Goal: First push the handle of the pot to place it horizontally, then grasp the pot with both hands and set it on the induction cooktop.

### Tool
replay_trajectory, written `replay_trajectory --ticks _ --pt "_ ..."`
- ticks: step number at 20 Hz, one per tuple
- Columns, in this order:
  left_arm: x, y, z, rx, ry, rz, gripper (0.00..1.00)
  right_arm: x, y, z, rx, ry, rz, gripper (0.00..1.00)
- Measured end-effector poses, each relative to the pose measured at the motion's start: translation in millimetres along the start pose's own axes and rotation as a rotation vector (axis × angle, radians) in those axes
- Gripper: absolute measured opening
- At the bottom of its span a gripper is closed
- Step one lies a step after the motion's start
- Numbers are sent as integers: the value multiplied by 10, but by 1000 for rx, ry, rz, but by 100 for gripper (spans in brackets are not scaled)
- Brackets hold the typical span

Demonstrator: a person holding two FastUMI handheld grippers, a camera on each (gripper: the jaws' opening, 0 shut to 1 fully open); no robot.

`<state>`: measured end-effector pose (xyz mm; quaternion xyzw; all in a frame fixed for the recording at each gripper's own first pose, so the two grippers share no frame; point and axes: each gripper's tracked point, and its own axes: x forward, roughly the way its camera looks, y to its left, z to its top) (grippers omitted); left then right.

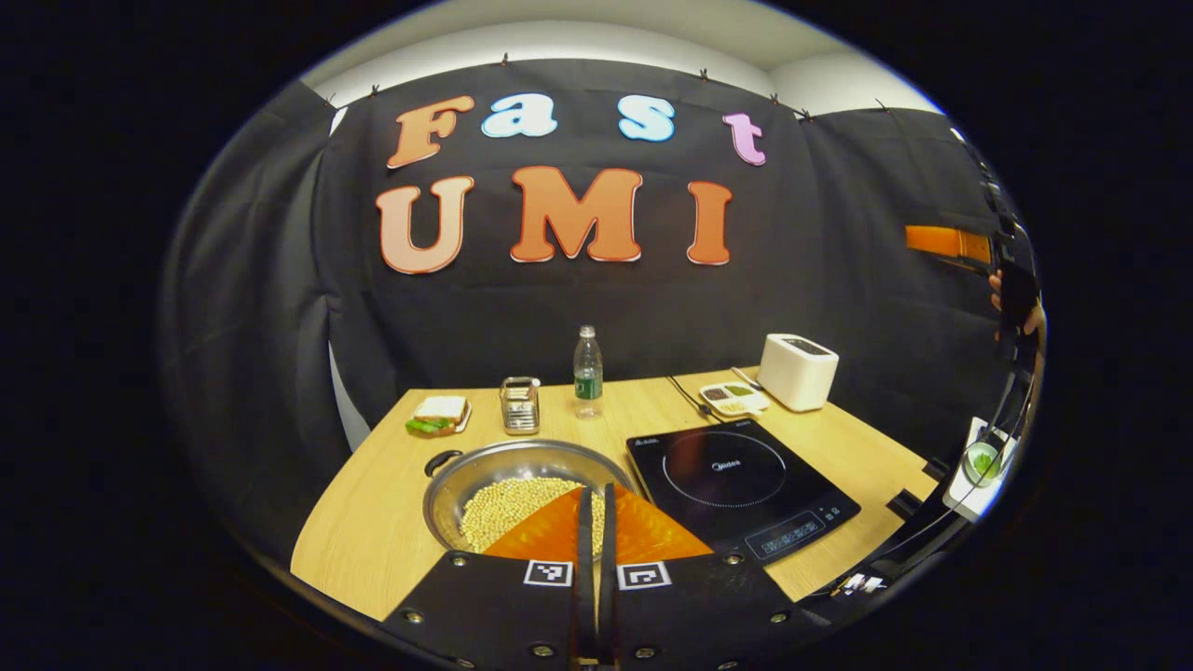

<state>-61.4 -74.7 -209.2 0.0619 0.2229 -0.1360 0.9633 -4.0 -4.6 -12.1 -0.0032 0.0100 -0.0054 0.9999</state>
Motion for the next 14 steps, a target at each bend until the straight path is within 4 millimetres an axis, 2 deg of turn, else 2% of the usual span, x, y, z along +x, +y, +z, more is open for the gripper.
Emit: replay_trajectory --ticks 6,11,14 --pt "157 -106 -687 25 157 -18 2 17 47 -26 3 11 12 95" --pt "300 -157 -1062 22 249 -40 3 24 24 -82 3 20 8 95" --pt "417 -110 -1264 22 284 -16 3 29 -17 -130 3 29 0 95"
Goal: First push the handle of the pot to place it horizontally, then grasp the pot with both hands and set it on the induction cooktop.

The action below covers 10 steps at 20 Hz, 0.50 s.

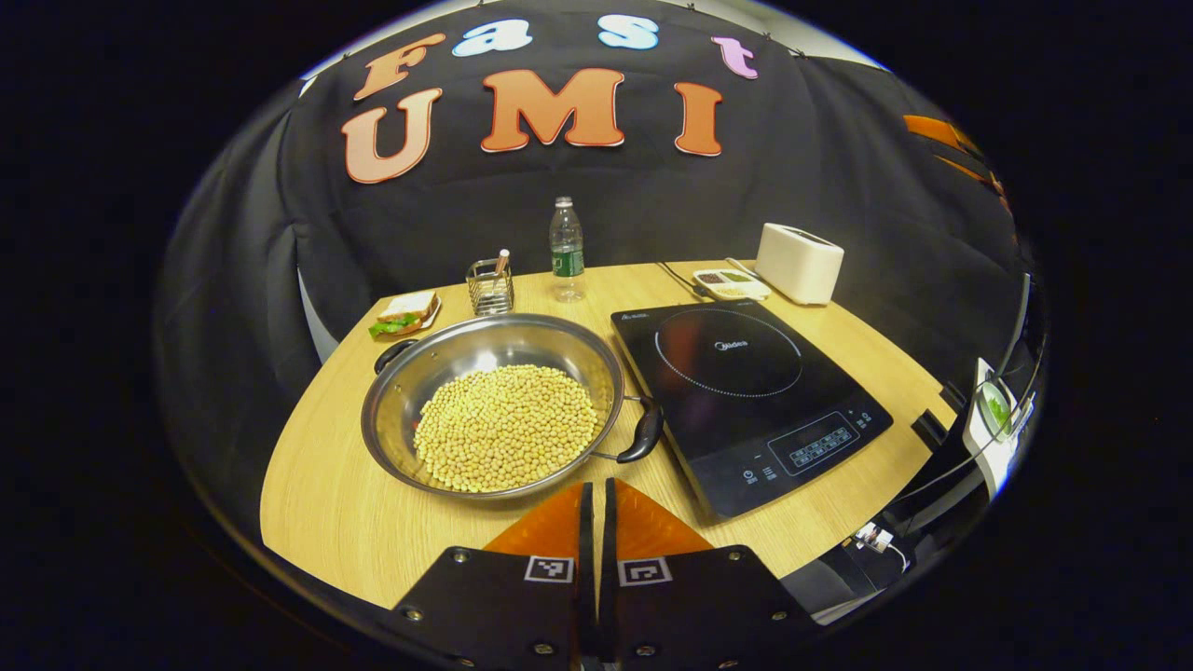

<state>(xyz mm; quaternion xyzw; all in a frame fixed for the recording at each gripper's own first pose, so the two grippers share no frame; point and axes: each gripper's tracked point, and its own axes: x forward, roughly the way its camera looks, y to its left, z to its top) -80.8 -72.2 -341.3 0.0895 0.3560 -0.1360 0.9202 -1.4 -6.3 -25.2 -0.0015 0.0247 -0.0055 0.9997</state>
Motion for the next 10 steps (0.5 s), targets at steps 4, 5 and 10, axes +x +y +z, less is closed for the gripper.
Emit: replay_trajectory --ticks 4,5,10 --pt "212 -29 -175 -8 60 2 2 20 -67 -83 7 20 -7 95" --pt "267 -44 -191 -7 69 2 3 26 -81 -108 11 25 -9 95" --pt "494 -118 -212 11 99 13 2 22 -196 -196 26 53 -19 95"
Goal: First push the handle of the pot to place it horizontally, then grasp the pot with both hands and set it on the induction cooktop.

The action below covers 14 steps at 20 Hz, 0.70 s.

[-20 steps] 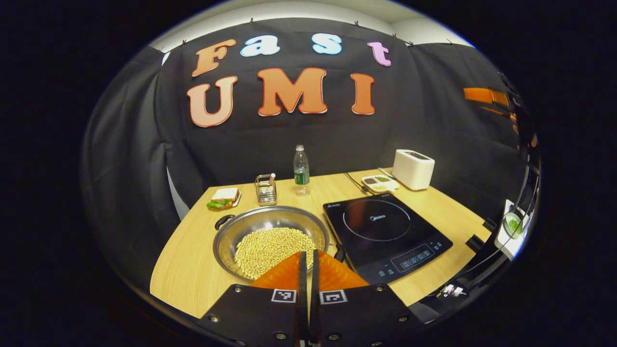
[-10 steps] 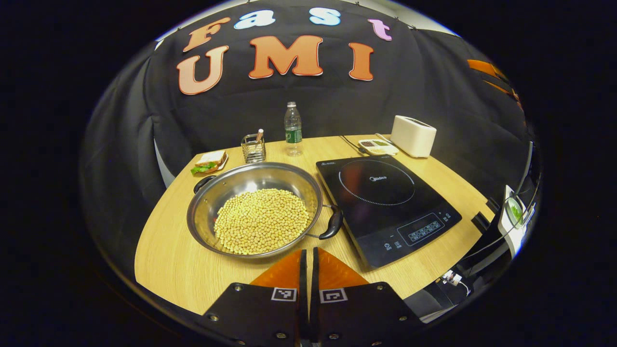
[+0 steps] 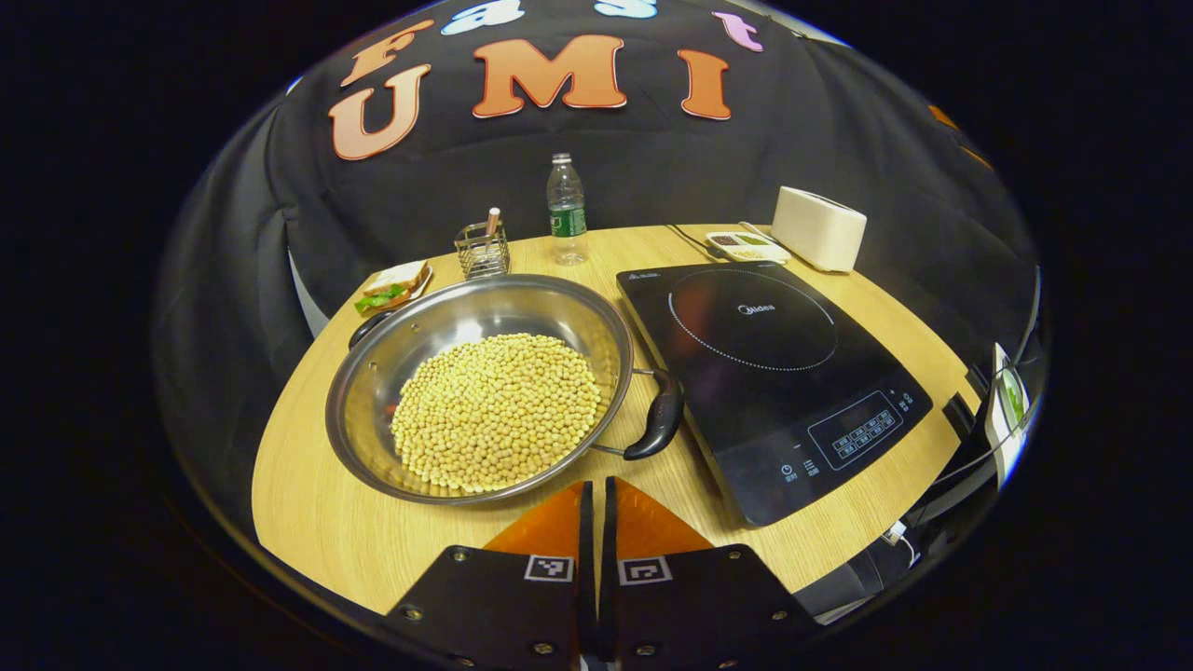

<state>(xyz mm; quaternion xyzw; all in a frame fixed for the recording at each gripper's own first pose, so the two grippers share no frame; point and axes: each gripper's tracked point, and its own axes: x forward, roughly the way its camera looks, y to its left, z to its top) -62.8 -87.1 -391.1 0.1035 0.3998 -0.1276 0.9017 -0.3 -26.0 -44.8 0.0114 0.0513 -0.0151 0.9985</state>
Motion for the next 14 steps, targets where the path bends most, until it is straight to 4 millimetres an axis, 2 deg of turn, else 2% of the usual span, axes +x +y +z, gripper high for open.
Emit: replay_trajectory --ticks 6,9,10,13,14 --pt "160 -96 46 -4 19 -7 2 28 -249 -34 -6 0 -52 95" --pt "210 -127 93 -24 26 -11 2 37 -305 -57 9 3 -58 95" --pt "223 -130 99 -30 29 -13 2 38 -329 -69 10 5 -61 100" --pt "255 -138 132 -32 30 -15 2 46 -367 -110 9 10 -66 100" --pt "270 -136 140 -31 29 -15 3 50 -375 -107 9 11 -67 95"
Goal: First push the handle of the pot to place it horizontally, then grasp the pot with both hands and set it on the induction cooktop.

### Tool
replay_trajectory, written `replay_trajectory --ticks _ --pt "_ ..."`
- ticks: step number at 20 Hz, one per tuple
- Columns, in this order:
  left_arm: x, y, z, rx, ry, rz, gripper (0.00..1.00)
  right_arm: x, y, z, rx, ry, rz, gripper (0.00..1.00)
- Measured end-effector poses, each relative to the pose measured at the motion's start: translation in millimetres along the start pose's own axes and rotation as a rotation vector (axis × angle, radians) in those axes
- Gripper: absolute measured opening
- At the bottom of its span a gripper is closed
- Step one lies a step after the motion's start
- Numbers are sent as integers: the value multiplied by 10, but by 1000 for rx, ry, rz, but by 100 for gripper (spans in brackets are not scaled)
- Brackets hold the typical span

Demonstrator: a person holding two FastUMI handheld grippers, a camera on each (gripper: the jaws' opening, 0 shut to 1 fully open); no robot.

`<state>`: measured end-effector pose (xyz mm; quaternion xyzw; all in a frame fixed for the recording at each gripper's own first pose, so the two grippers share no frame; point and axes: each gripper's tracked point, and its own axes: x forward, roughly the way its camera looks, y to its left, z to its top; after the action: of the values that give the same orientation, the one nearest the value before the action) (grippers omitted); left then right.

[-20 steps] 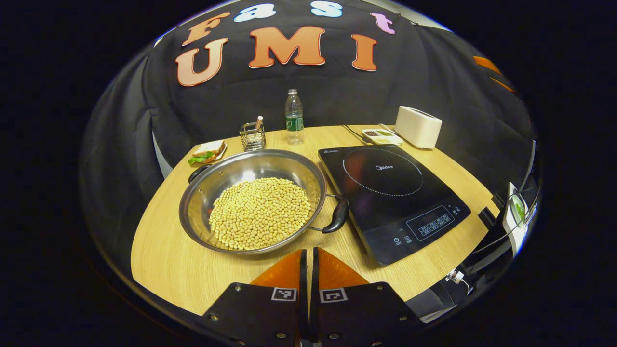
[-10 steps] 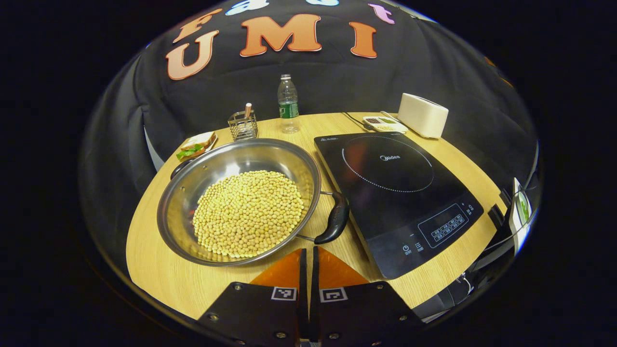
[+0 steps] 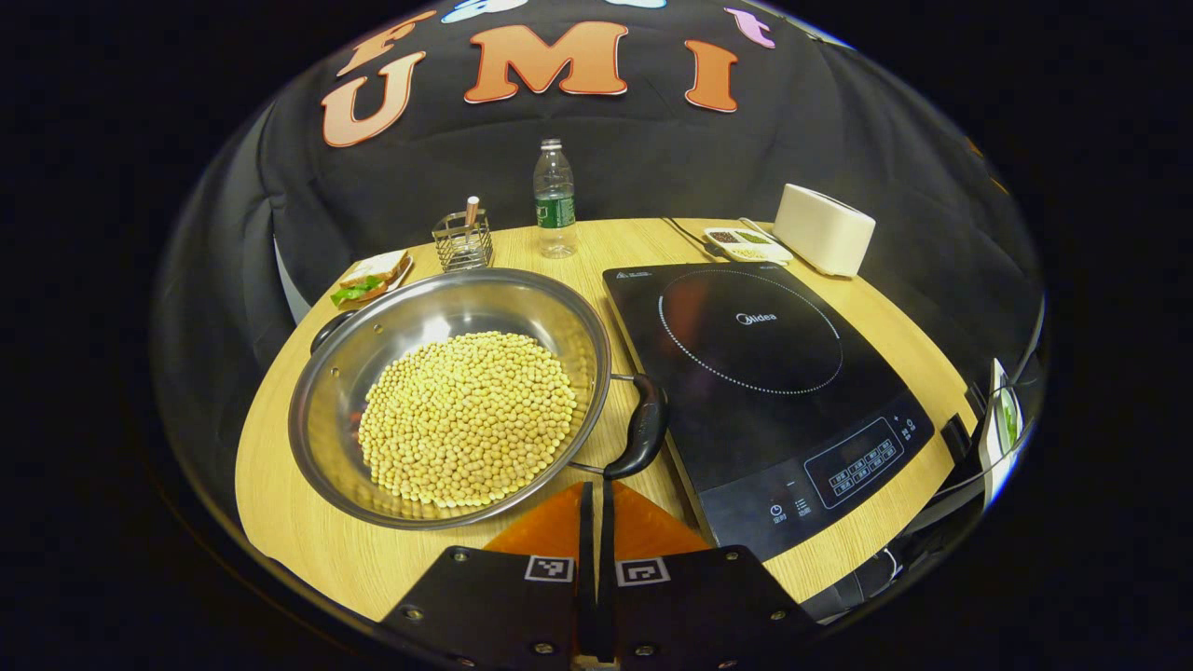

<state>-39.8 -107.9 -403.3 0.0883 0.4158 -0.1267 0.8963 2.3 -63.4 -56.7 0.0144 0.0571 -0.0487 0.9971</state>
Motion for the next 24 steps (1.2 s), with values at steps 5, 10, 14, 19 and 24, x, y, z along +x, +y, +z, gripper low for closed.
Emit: replay_trajectory --ticks 5,10,14,19,24 --pt "75 -28 64 9 -4 1 2 25 -26 -2 -6 -4 -7 95" --pt "154 -50 120 15 -9 -1 2 54 -48 -41 -5 3 -13 95" --pt "216 -61 167 22 -12 1 2 83 -66 -77 -11 12 -18 95" --pt "313 -70 237 32 -16 -1 2 129 -84 -105 -15 19 -22 100" --pt "380 -87 296 18 -17 -13 2 190 -79 -160 -21 31 -23 100"
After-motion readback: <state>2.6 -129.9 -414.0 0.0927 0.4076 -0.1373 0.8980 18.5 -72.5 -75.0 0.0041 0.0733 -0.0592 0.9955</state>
